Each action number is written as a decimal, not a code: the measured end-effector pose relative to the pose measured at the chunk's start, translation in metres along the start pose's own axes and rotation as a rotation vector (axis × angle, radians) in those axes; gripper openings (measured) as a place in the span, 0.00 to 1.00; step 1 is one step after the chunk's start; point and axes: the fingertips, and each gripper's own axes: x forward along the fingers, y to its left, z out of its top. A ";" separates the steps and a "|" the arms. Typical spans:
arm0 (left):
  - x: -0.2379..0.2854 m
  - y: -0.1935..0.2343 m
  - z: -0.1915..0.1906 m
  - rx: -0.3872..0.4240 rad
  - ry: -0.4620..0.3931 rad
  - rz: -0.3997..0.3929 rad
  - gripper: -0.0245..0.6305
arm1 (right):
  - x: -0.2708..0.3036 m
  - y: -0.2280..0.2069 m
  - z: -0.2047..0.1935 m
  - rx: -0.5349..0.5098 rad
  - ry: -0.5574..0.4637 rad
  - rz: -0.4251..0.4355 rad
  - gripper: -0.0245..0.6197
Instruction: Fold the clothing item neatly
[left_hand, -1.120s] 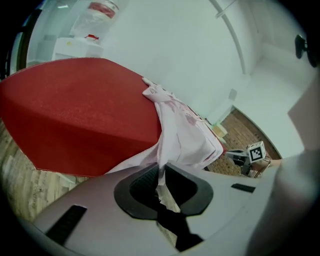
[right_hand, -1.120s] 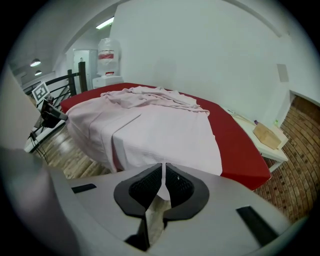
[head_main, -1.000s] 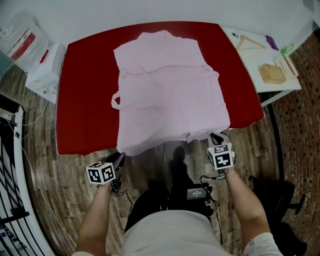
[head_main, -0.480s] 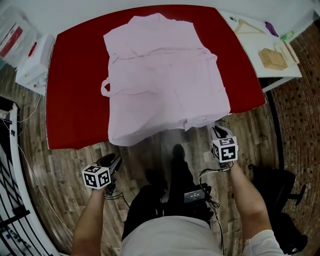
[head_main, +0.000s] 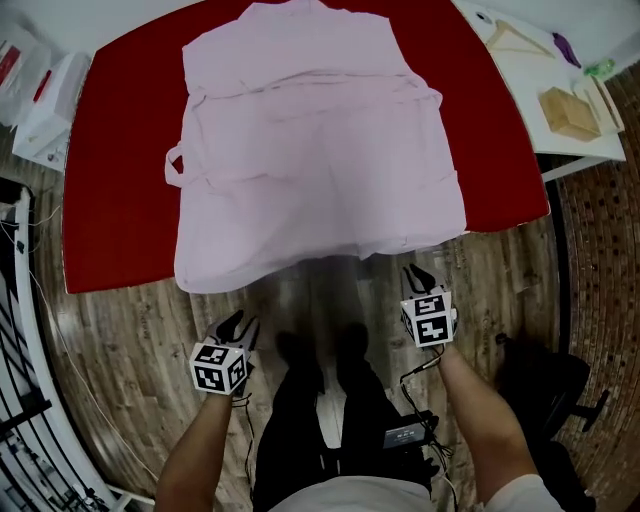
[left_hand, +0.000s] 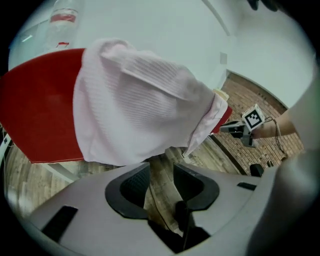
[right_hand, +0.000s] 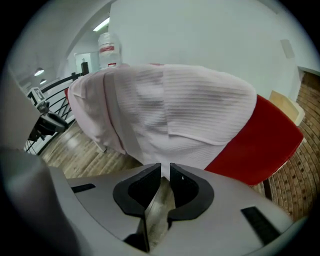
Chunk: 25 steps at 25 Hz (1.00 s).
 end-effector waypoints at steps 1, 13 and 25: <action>0.012 -0.009 0.002 0.002 -0.010 0.005 0.23 | 0.007 0.003 -0.001 -0.021 -0.006 0.011 0.10; 0.117 -0.078 0.065 0.103 -0.124 0.107 0.31 | 0.076 0.076 0.013 -0.116 -0.113 0.073 0.28; 0.164 -0.081 0.091 0.087 -0.136 0.225 0.22 | 0.112 0.066 0.017 -0.090 -0.087 -0.079 0.11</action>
